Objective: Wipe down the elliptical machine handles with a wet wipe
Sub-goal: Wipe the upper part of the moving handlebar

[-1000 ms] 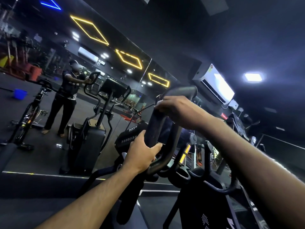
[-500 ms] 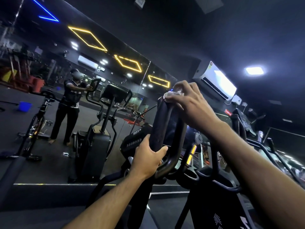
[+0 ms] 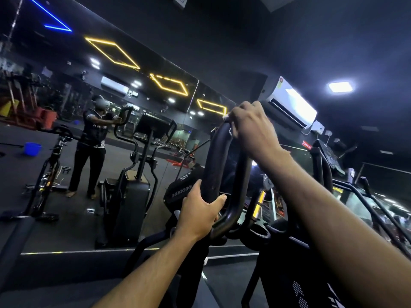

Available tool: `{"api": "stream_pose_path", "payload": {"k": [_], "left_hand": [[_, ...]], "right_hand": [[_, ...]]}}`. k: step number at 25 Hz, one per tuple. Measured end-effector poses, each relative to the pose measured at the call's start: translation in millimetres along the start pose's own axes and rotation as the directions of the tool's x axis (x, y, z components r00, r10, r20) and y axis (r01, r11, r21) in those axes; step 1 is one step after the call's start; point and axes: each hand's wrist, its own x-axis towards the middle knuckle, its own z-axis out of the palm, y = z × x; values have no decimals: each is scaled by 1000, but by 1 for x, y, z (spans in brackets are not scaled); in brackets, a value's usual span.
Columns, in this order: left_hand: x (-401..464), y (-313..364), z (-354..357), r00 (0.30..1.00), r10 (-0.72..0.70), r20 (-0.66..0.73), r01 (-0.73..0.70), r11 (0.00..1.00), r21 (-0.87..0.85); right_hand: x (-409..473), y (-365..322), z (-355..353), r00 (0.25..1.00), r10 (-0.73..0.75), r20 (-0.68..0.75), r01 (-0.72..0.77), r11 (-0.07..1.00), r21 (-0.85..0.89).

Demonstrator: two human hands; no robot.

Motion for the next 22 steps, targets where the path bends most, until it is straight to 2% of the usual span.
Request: {"api": "stream_pose_path", "payload": {"k": [2, 5, 8, 11, 13, 16, 17, 20, 21, 22], "left_hand": [[0, 0, 0, 1000, 4, 2, -4, 1000, -11], [1, -1, 0, 1000, 9, 1, -9, 1000, -16], [0, 1, 0, 1000, 11, 5, -11, 1000, -24], [1, 1, -1, 1000, 18, -2, -18, 1000, -4], [0, 1, -1, 1000, 24, -3, -24, 1000, 2], [-1, 2, -1, 1000, 19, 9, -19, 1000, -2], [-1, 2, -1, 1000, 14, 10, -14, 1000, -3], [2, -2, -1, 1000, 9, -3, -9, 1000, 28], [3, -3, 0, 1000, 4, -14, -4, 1000, 30], [3, -3, 0, 1000, 4, -24, -4, 999, 33]], "right_hand": [[0, -6, -2, 999, 32, 26, -33, 999, 27], [5, -3, -11, 983, 41, 178, -68, 987, 147], [-1, 1, -11, 989, 2, 149, -18, 994, 106], [4, -7, -3, 990, 29, 136, -31, 999, 18], [3, -13, -2, 989, -54, 141, 63, 996, -57], [-21, 0, -12, 944, -304, 132, 313, 948, -61], [-26, 8, -13, 943, -313, 116, 322, 944, -70], [-13, 0, -2, 993, -118, 19, 118, 993, -21], [-11, -10, 3, 995, -93, 22, 93, 996, 3], [-13, -14, 5, 991, -129, 26, 128, 992, 9]]}}
